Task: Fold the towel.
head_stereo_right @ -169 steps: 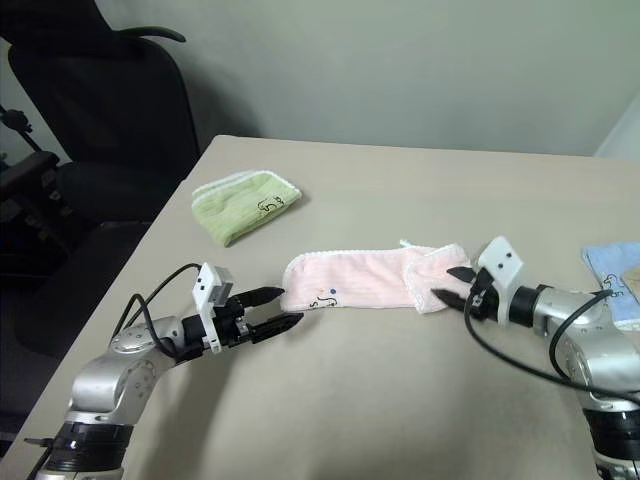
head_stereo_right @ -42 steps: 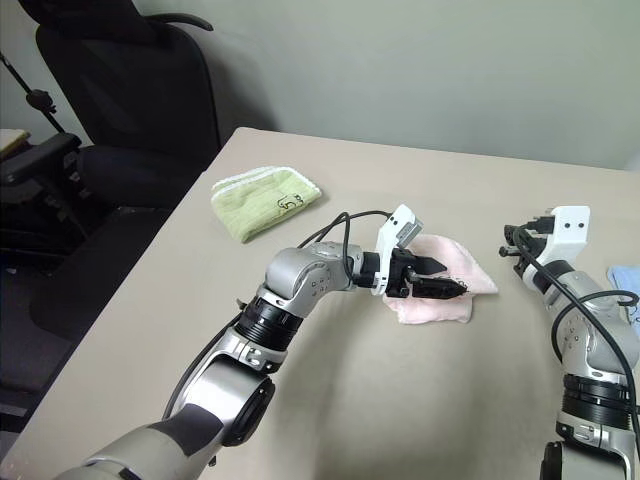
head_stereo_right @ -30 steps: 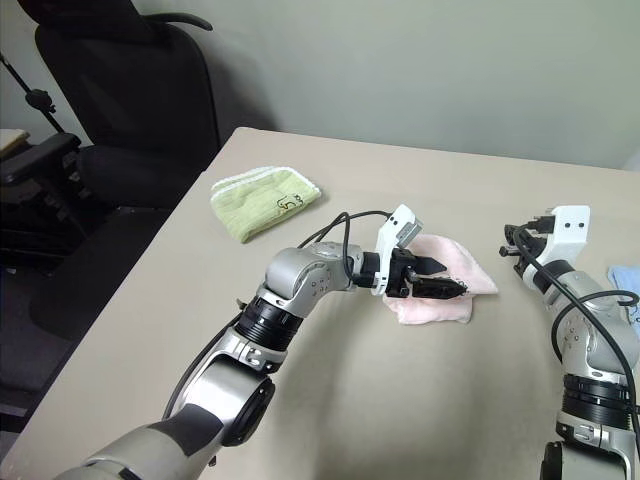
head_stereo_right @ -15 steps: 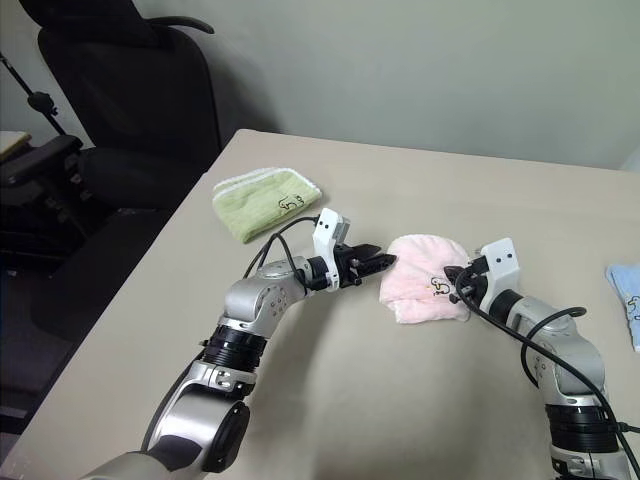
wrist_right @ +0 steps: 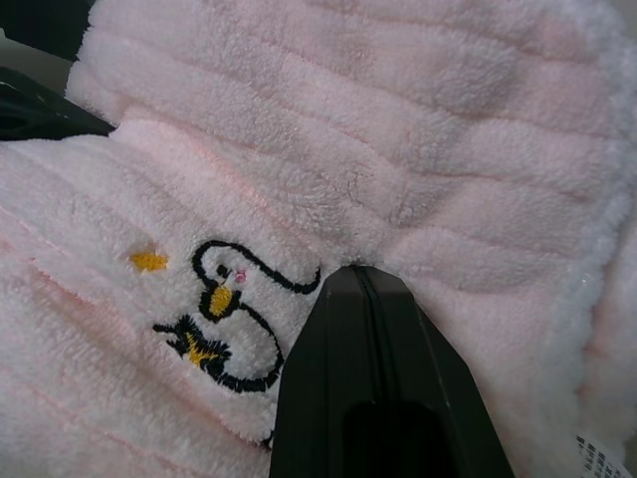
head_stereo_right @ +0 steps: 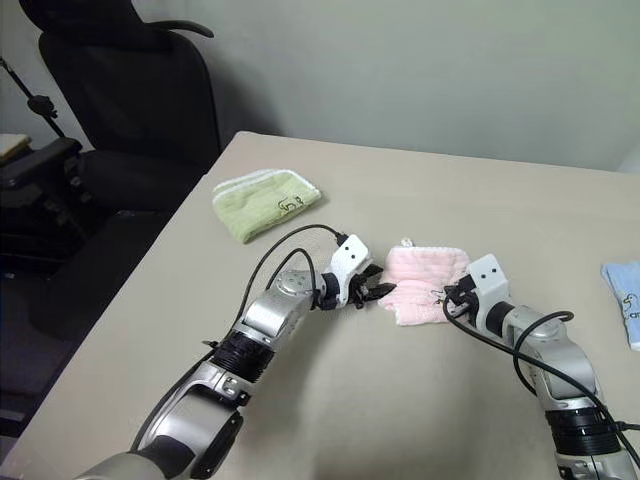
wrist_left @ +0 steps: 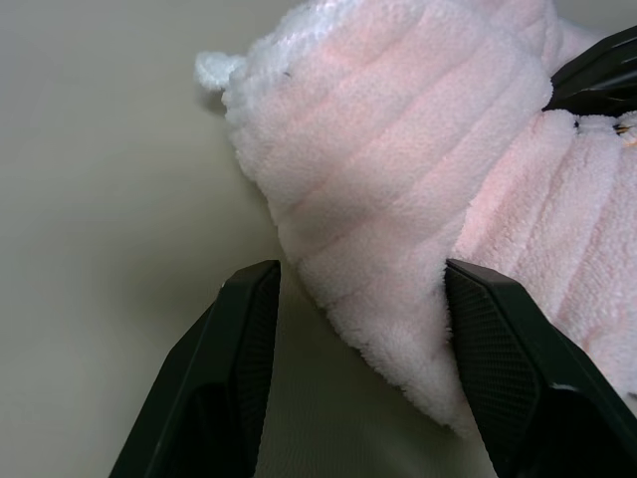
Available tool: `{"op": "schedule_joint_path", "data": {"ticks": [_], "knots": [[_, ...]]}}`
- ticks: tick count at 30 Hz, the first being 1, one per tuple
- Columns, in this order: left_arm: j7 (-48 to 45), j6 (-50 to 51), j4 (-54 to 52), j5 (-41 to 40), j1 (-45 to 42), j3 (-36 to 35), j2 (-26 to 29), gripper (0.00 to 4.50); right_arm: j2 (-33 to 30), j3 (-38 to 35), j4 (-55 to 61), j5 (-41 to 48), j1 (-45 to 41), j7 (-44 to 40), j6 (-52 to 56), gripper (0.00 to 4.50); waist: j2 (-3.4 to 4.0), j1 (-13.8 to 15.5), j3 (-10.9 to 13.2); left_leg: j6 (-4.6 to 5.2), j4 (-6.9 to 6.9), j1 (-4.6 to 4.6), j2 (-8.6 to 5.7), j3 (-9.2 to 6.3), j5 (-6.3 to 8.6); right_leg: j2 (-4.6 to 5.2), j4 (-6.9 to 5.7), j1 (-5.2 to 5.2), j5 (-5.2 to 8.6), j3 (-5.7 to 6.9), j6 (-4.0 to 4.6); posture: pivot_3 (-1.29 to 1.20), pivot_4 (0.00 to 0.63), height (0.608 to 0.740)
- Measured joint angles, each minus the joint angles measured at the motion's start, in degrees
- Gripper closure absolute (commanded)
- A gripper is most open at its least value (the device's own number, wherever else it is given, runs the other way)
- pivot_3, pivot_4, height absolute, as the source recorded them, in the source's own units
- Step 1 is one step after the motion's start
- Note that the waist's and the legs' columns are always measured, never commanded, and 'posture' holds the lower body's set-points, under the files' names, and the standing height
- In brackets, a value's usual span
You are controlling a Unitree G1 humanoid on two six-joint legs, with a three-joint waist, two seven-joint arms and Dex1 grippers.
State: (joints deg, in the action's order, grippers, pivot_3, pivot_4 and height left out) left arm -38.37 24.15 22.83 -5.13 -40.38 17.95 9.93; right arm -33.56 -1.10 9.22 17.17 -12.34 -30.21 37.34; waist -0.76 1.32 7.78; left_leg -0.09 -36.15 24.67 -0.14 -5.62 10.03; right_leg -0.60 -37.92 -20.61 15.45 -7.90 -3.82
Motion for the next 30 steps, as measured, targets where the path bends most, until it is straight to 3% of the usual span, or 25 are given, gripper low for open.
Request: {"op": "schedule_joint_path", "data": {"ticks": [6, 10, 13, 15, 16, 24, 30], "knots": [[-1.2, 3.3, -0.5, -6.5, 1.3, -7.1, -2.4, 1.75, 0.3, -0.8, 0.2, 0.0, 0.4, -0.1, -1.2, 4.50, 0.00, 0.0, 0.0, -0.03, 0.02, 0.11, -0.01, 0.01, -0.01, 0.00, -0.03, 0.09, 0.00, 0.00, 0.03, 0.00, 0.150, 0.740], [0.1, 12.3, -2.6, -17.0, 0.8, -18.0, -4.2, 1.75, 0.1, -4.0, 1.6, 2.4, 0.5, -1.4, -1.3, 4.50, 0.00, 0.0, 0.0, -0.11, 0.07, 0.34, -0.01, 0.06, -0.06, -0.01, -0.04, -0.14, -0.02, -0.01, 0.01, 0.00, 0.150, 0.740], [0.9, 19.2, -3.6, -22.4, -0.4, -23.6, -2.8, 0.97, -0.3, -8.2, 3.0, 5.2, 0.0, -2.1, -1.2, 4.50, 0.01, 0.0, 0.0, -0.17, 0.09, 0.29, 0.00, 0.07, -0.10, -0.03, -0.04, -0.11, -0.02, -0.01, 0.01, 0.00, 0.150, 0.740], [1.3, 23.4, -3.7, -24.0, -0.5, -24.6, -2.1, 0.22, -0.5, -10.0, 3.0, 6.3, -0.7, -2.4, -1.2, 4.50, 0.01, -0.1, 0.0, -0.18, 0.09, 0.29, 0.00, 0.07, -0.11, -0.03, -0.04, -0.12, -0.01, -0.02, 0.01, 0.00, 0.150, 0.740], [1.5, 25.2, -3.7, -24.7, -0.5, -24.8, -2.0, 0.05, -0.5, -10.4, 3.0, 6.5, -0.9, -2.5, -1.2, 4.50, 0.00, 0.0, 0.0, -0.18, 0.09, 0.29, 0.00, 0.06, -0.11, -0.03, -0.04, -0.12, -0.02, -0.02, 0.01, 0.00, 0.150, 0.740], [2.8, 36.0, -1.0, -27.1, -1.7, -22.5, -5.7, 0.05, -0.5, -11.4, 3.0, 8.1, -2.1, -2.6, -1.2, 4.50, 0.01, 0.3, 0.0, -0.14, 0.08, 0.30, 0.00, 0.05, -0.16, -0.03, -0.04, -0.10, 0.01, -0.03, -0.04, 0.00, 0.150, 0.740], [4.4, 36.9, 4.6, -25.4, -6.1, -20.0, -9.4, 0.05, -0.1, -11.4, 2.9, 8.1, -2.4, -2.4, -1.2, 4.50, 0.01, 0.6, 0.0, 0.00, 0.07, 0.27, -0.04, 0.05, -0.29, 0.00, -0.03, 0.03, 0.02, -0.03, -0.15, 0.00, 0.150, 0.740]]}}
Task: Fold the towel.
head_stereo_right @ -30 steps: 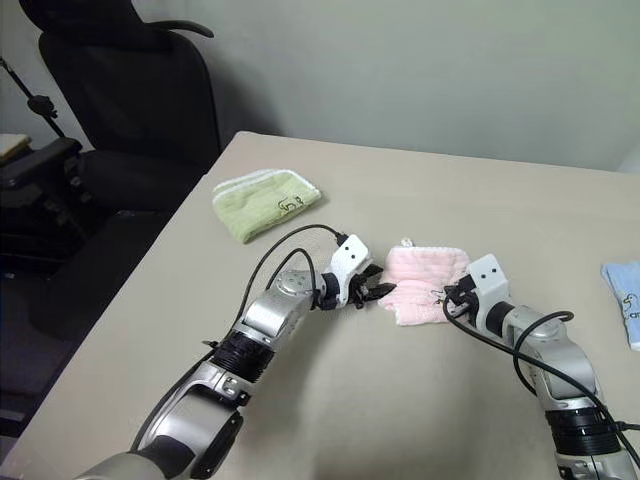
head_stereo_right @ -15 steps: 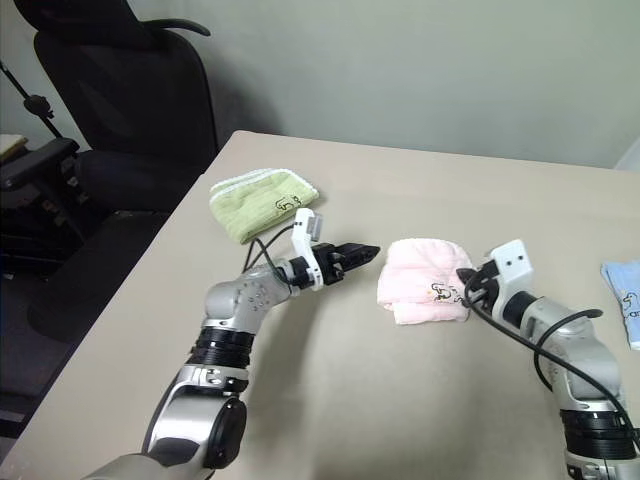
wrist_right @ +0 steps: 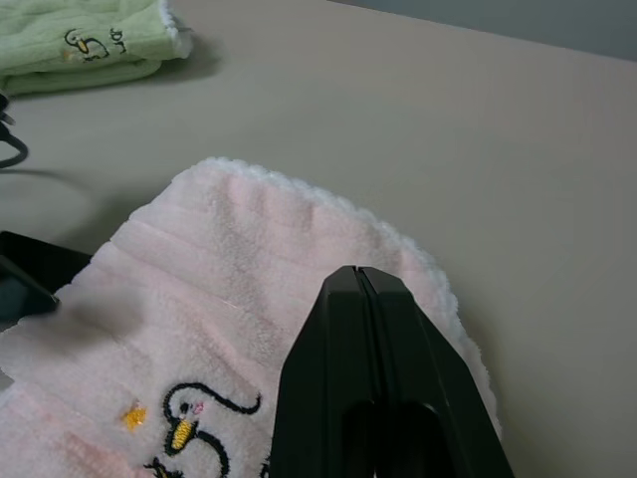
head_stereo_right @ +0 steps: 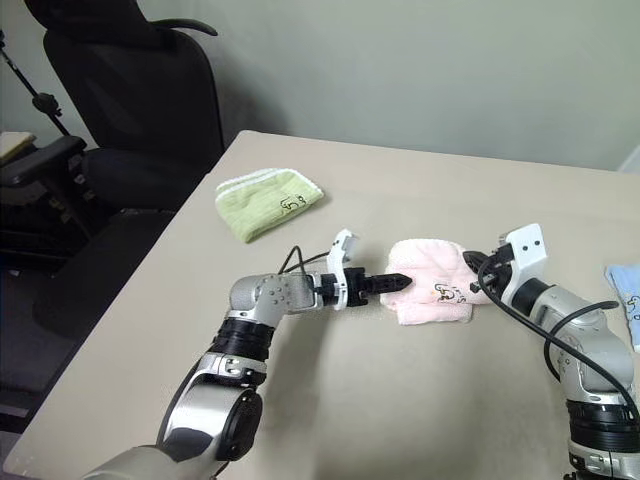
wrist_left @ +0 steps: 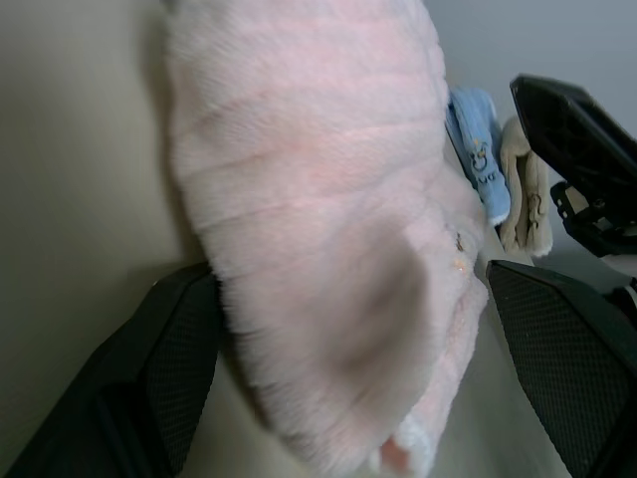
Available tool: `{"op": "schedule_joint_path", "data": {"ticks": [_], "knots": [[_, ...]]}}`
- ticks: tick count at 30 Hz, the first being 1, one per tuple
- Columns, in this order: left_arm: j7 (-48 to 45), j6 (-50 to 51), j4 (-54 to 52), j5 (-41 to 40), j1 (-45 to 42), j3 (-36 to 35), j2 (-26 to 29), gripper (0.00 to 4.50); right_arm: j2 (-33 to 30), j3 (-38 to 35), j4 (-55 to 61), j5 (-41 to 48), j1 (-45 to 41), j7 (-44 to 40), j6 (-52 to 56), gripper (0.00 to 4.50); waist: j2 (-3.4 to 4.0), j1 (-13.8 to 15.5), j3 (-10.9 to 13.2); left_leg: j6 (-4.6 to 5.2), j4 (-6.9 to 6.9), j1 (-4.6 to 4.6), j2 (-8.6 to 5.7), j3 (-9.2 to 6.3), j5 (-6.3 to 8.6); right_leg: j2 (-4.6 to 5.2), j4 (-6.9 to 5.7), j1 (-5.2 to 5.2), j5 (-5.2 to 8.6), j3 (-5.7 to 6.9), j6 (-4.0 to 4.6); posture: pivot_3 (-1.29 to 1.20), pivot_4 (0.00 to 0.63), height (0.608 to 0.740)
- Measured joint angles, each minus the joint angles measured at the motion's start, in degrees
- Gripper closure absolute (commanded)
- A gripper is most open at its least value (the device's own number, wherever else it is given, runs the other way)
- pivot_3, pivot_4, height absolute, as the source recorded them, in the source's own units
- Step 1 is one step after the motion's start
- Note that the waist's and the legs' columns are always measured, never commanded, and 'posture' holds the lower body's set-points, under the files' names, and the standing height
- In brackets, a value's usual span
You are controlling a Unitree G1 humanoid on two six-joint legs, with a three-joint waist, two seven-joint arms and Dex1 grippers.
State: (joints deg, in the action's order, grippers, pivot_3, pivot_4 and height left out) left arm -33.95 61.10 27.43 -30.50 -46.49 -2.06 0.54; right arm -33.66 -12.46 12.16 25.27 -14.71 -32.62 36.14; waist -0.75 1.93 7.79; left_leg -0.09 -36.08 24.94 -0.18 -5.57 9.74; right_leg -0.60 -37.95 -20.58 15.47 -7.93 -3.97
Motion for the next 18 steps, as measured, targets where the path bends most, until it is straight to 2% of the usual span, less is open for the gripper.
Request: {"op": "schedule_joint_path", "data": {"ticks": [8, 9, 12, 14, 18], "knots": [[1.2, -0.6, 5.0, 0.9, -3.0, -0.4, -4.3, 0.05, 1.0, 0.0, 0.0, 0.0, 0.0, 0.3, -0.1, 4.50, 0.00, 1.0, 0.0, 0.06, -0.02, -0.02, -0.12, -0.01, -0.05, 0.07, 0.02, 0.07, -0.01, -0.02, -0.06, 0.00, 0.150, 0.740], [1.2, -0.7, 5.1, 1.1, -3.1, -0.2, -4.3, 0.22, 1.1, 0.0, 0.0, 0.0, 0.0, 0.5, -0.1, 4.50, 0.00, 1.1, 0.0, 0.05, -0.01, -0.02, -0.12, -0.01, -0.06, 0.07, 0.01, 0.06, -0.01, -0.02, -0.07, 0.00, 0.150, 0.740], [0.9, -0.8, 5.1, 2.3, -3.3, 1.3, -5.0, 0.92, 1.5, 0.0, 0.0, -0.1, 0.0, 1.2, -0.1, 4.50, 0.00, 1.2, 0.0, 0.05, 0.00, 0.01, -0.13, 0.00, -0.06, 0.07, 0.02, 0.05, 0.03, -0.02, -0.13, 0.00, 0.150, 0.740], [0.6, -0.8, 5.1, 3.1, -3.3, 2.8, -5.3, 1.68, 1.7, -0.2, 0.0, 0.0, -0.1, 1.7, -0.2, 4.50, 0.00, 1.2, 0.0, 0.05, 0.00, 0.02, -0.13, 0.02, -0.06, 0.07, 0.02, 0.02, 0.24, -0.06, -0.48, 0.00, 0.150, 0.740], [0.4, -0.8, 5.1, 3.6, -3.2, 3.3, -5.3, 3.11, 1.7, -0.5, 0.0, 0.0, -0.4, 2.2, -0.6, 4.50, 0.00, 1.2, 0.0, 0.02, 0.05, 0.02, -0.09, 0.02, -0.08, 0.05, 0.01, -0.02, 0.25, -0.06, -0.48, 0.00, 0.150, 0.740]]}}
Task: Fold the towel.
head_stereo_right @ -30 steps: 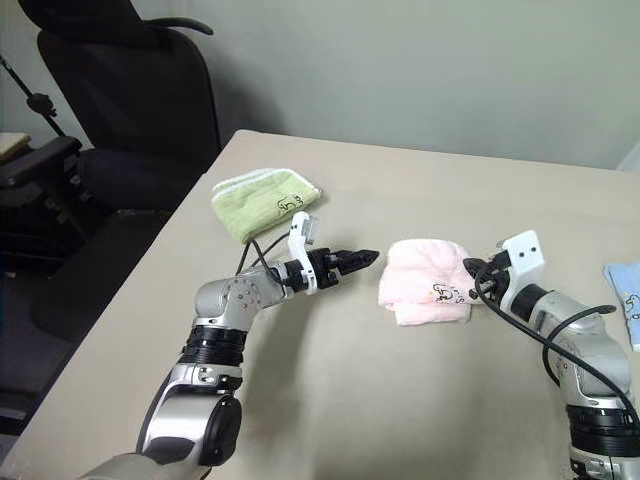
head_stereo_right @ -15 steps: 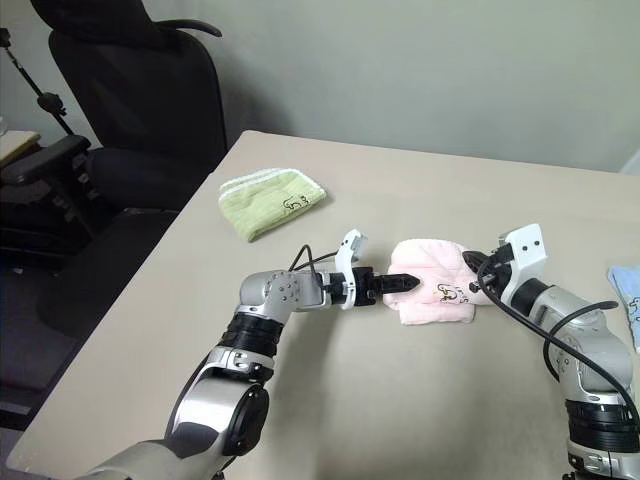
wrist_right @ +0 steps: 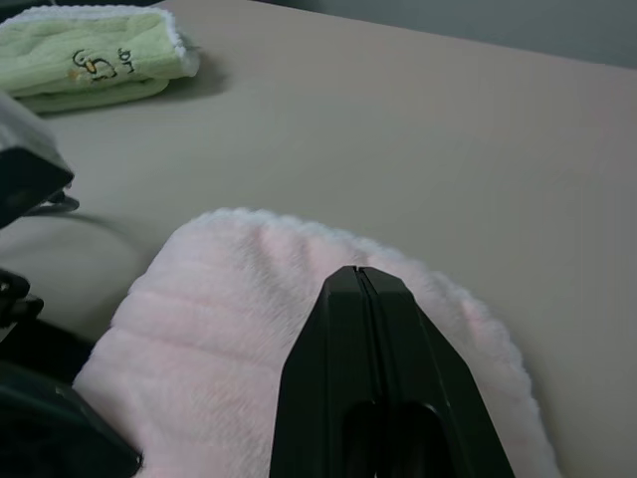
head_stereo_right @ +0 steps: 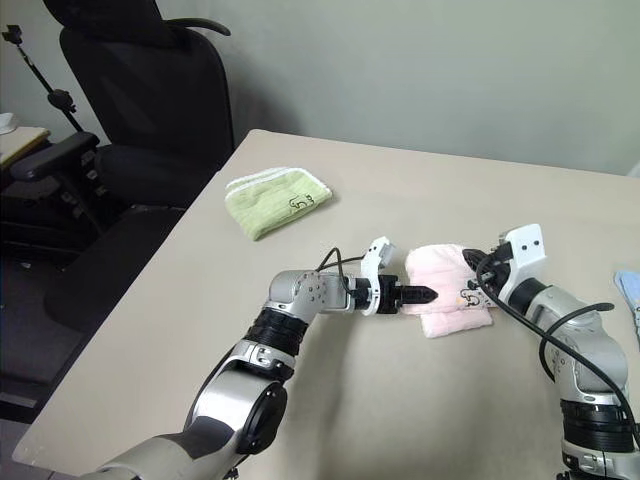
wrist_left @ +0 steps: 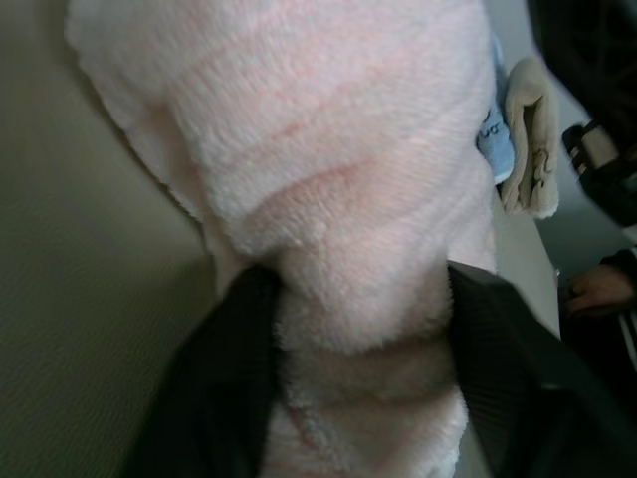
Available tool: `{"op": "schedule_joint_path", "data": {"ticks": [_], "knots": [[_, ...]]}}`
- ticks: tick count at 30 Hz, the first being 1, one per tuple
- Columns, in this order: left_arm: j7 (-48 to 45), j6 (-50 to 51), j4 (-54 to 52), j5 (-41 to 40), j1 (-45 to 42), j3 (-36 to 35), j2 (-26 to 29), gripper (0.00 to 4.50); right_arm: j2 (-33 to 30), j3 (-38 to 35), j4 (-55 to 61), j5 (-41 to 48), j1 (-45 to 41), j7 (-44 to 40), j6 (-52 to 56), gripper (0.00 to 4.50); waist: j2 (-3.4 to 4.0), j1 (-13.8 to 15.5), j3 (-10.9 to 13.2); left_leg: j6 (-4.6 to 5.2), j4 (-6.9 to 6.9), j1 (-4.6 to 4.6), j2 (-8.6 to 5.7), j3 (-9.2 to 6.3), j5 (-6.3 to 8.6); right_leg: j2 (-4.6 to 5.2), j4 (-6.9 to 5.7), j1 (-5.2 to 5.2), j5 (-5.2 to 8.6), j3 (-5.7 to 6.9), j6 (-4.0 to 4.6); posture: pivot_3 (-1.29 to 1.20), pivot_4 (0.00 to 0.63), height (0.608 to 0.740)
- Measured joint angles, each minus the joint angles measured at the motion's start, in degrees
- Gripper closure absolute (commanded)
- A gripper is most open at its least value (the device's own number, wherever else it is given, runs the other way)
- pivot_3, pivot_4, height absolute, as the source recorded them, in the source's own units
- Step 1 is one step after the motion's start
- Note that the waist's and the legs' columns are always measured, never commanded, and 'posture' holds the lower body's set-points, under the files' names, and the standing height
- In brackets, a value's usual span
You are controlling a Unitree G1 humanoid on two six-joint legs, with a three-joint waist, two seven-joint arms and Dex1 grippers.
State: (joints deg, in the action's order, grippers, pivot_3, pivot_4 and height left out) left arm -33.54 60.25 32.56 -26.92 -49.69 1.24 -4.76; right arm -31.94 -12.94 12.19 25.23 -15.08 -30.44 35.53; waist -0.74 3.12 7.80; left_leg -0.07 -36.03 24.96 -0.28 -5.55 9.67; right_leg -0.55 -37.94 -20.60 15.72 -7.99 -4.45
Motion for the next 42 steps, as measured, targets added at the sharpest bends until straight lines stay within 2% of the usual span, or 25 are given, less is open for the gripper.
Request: {"op": "schedule_joint_path", "data": {"ticks": [4, 10, 19, 22, 25, 30, 33, 36, 37, 40, 42], "knots": [[0.0, 0.0, 0.0, 0.1, 0.0, -0.1, 0.0, 4.44, 0.1, 0.0, -0.2, 0.0, -0.2, 0.2, -0.1, 4.50, 0.00, 0.0, 0.0, 0.00, 0.00, 0.00, 0.00, 0.00, 0.00, 0.01, 0.01, 0.00, 0.00, -0.01, 0.00, 0.00, 0.150, 0.740], [2.2, -0.6, -0.6, -0.5, 1.1, -2.2, -0.8, 4.48, 1.5, -0.4, -1.5, 0.0, -2.8, 1.5, -1.1, 4.50, 0.01, -0.1, 0.0, 0.00, 0.00, -0.01, 0.05, 0.01, 0.00, -0.03, 0.00, -0.02, 0.00, -0.02, 0.00, 0.00, 0.150, 0.740], [6.1, -4.9, -1.7, -5.3, -1.7, -13.2, 0.2, 4.48, 3.3, -5.8, -5.0, 0.3, -7.2, 6.5, -3.6, 4.50, 0.06, -0.7, 0.0, 0.00, 0.02, 0.00, 0.09, 0.02, 0.00, -0.05, -0.04, -0.13, -0.24, -0.02, 0.28, 0.00, 0.150, 0.740], [7.2, -7.0, -3.2, -7.2, -6.3, -17.7, 4.0, 4.48, 3.5, -8.6, -5.8, 0.5, -8.5, 8.6, -4.0, 4.50, 0.06, -1.0, 0.1, 0.00, 0.09, 0.01, 0.12, 0.01, -0.01, -0.09, -0.04, -0.22, -0.41, -0.01, 0.52, 0.00, 0.150, 0.740], [7.3, -10.0, -4.4, -7.7, -10.9, -20.5, 10.8, 4.48, 3.6, -9.0, -6.2, 0.5, -8.6, 8.9, -4.0, 4.50, 0.07, -1.5, 0.1, -0.01, 0.13, 0.02, 0.12, 0.01, -0.01, -0.09, -0.03, -0.28, -0.41, -0.04, 0.56, 0.00, 0.150, 0.740], [5.7, -18.0, -0.8, -5.0, -15.5, -23.1, 27.3, 4.48, 4.2, -9.0, -6.4, 0.5, -8.5, 9.0, -4.2, 4.50, 0.08, -2.7, 0.1, -0.15, 0.40, 0.04, 0.10, 0.01, -0.08, -0.07, 0.03, -0.51, -0.39, -0.11, 0.67, 0.00, 0.150, 0.740], [4.9, -20.4, 2.1, -3.5, -15.5, -23.2, 29.9, 4.48, 4.3, -9.0, -6.5, 0.5, -8.4, 9.0, -4.2, 4.50, 0.07, -2.2, 0.1, -0.15, 0.50, 0.16, 0.09, -0.09, -0.09, -0.05, 0.04, -0.59, -0.26, -0.01, 0.69, 0.00, 0.150, 0.740], [4.3, -24.4, 8.5, 0.3, -12.4, -20.3, 33.6, 4.48, 5.3, -7.0, -6.6, 0.4, -9.1, 9.0, -4.8, 4.50, 0.19, -2.1, 0.0, -0.09, 0.51, 0.11, 0.04, -0.19, -0.02, 0.00, 0.08, -0.68, -0.24, -0.02, 0.71, 0.00, 0.150, 0.740], [4.3, -25.8, 11.7, 1.8, -10.0, -20.4, 35.5, 3.86, 5.4, -6.6, -6.7, 0.4, -8.9, 9.0, -5.1, 4.50, 0.21, -2.3, 0.0, -0.10, 0.57, 0.15, 0.04, -0.17, 0.00, 0.02, 0.03, -0.61, -0.27, -0.04, 0.76, 0.00, 0.150, 0.740], [4.4, -27.9, 19.4, 2.1, -3.7, -23.0, 35.9, 2.84, 5.4, -6.7, -7.8, 0.3, -8.2, 9.0, -5.3, 4.50, 0.09, -2.8, 0.0, -0.38, 0.72, 0.40, 0.07, -0.22, -0.17, -0.01, 0.02, -0.97, -0.30, 0.04, 0.82, 0.00, 0.150, 0.740], [3.7, -28.9, 21.1, 1.1, -3.0, -24.4, 35.0, 2.09, 5.4, -6.4, -7.8, 0.3, -8.4, 9.0, -5.5, 4.50, 0.04, -2.7, 0.0, -0.50, 0.68, 0.84, 0.10, -0.41, -0.38, -0.09, -0.02, -1.34, -0.40, 0.17, 0.90, 0.00, 0.150, 0.740]]}}
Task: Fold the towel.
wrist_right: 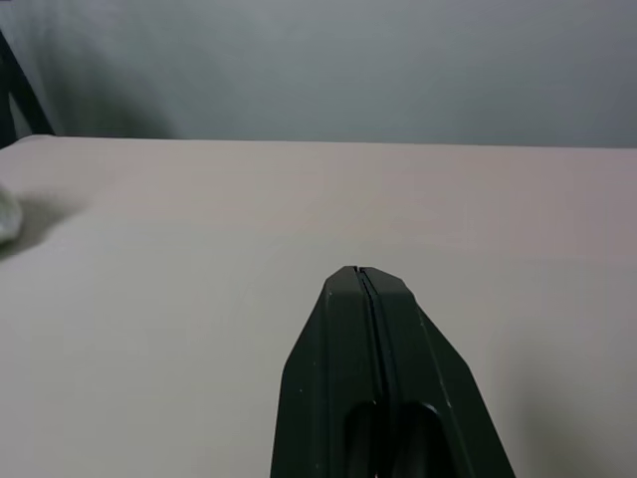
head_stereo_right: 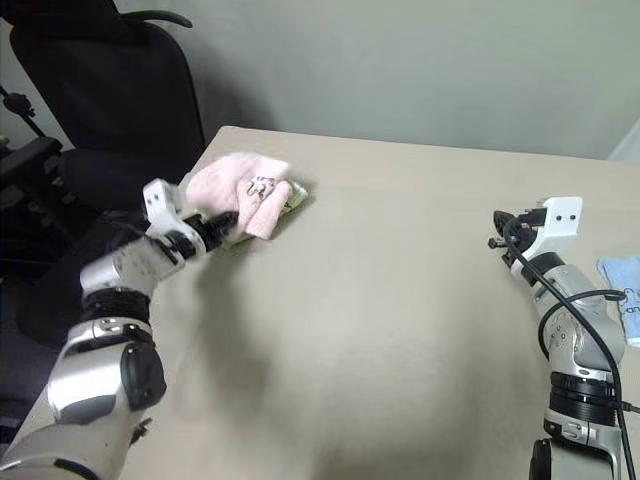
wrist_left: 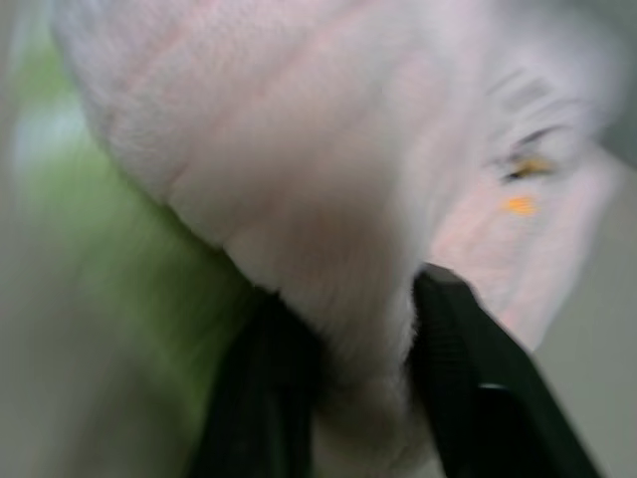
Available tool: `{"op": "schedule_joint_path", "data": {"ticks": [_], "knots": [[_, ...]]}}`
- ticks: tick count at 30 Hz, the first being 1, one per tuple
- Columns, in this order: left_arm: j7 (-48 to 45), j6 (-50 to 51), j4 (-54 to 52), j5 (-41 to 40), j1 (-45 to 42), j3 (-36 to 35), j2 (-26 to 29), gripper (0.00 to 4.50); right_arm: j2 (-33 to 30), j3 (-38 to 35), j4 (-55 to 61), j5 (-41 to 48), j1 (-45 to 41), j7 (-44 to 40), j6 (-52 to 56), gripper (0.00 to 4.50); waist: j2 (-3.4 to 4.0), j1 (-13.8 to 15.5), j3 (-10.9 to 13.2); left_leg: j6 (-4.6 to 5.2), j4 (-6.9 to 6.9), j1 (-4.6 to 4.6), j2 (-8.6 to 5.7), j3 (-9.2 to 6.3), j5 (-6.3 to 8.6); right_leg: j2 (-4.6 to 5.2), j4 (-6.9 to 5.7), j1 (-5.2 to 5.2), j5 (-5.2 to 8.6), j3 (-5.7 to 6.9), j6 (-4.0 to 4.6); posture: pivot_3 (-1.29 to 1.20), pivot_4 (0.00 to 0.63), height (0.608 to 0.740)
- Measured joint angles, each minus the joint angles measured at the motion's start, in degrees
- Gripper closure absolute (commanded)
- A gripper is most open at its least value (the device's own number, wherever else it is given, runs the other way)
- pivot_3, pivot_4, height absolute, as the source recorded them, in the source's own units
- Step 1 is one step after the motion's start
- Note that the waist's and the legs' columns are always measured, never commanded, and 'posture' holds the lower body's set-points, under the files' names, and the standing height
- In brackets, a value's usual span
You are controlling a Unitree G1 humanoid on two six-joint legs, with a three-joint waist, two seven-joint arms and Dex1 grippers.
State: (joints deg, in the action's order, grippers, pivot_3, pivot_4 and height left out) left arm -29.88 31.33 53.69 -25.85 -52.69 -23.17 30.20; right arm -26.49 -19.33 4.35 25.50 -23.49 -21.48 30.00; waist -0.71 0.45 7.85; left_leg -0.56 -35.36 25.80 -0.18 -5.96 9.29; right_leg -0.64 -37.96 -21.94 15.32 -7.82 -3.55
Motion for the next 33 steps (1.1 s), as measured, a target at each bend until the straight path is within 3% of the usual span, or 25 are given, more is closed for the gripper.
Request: {"op": "schedule_joint_path", "data": {"ticks": [6, 14, 22, 28, 33], "knots": [[1.4, -0.3, -1.1, -2.7, 1.9, -4.0, -1.0, 0.02, 0.1, 0.8, 0.0, 0.0, -0.3, 0.0, -0.2, 4.50, 0.02, -0.1, 0.0, 0.11, 0.11, 0.01, 0.00, 0.00, -0.26, 0.00, -0.03, -0.10, -0.31, -0.03, 0.02, 0.00, 0.150, 0.740], [3.7, 0.6, -11.7, -4.3, 10.6, -5.4, -1.1, 0.02, 0.9, 1.2, 0.4, 0.1, 0.5, 0.0, -0.2, 4.50, 0.02, -0.7, 0.0, 0.08, 0.27, -0.35, 0.03, 0.04, -0.30, -0.06, -0.10, 0.00, -0.49, -0.06, 0.19, 0.00, 0.150, 0.740], [4.5, 0.1, -26.2, -8.9, 22.7, -12.8, 1.1, 0.02, 0.9, 1.4, 1.4, 0.3, 3.0, -0.8, 0.0, 4.50, 0.00, -1.2, 0.0, -0.08, 0.29, -0.37, 0.19, 0.01, -0.46, -0.24, -0.19, -0.10, -0.64, -0.01, 0.40, 0.00, 0.150, 0.740], [-4.0, 0.3, -51.5, -6.7, 29.9, 4.2, 1.4, 0.02, -0.1, 4.9, 2.9, 0.1, 3.7, -3.9, 0.4, 4.50, -0.01, 0.4, 0.0, 0.07, 0.19, -0.39, -0.01, -0.04, -0.59, -0.09, -0.08, -0.15, -0.45, -0.01, 0.81, 0.00, 0.150, 0.740], [-5.9, -0.6, -56.8, -0.7, 29.9, 19.2, -1.4, 0.02, -0.1, 6.6, 2.9, 0.0, 3.6, -4.1, 0.3, 4.50, -0.06, 0.3, -0.1, 0.01, 0.22, -0.27, 0.04, 0.07, -0.59, -0.06, -0.13, -0.13, -0.69, -0.03, 0.84, 0.00, 0.150, 0.740]]}}
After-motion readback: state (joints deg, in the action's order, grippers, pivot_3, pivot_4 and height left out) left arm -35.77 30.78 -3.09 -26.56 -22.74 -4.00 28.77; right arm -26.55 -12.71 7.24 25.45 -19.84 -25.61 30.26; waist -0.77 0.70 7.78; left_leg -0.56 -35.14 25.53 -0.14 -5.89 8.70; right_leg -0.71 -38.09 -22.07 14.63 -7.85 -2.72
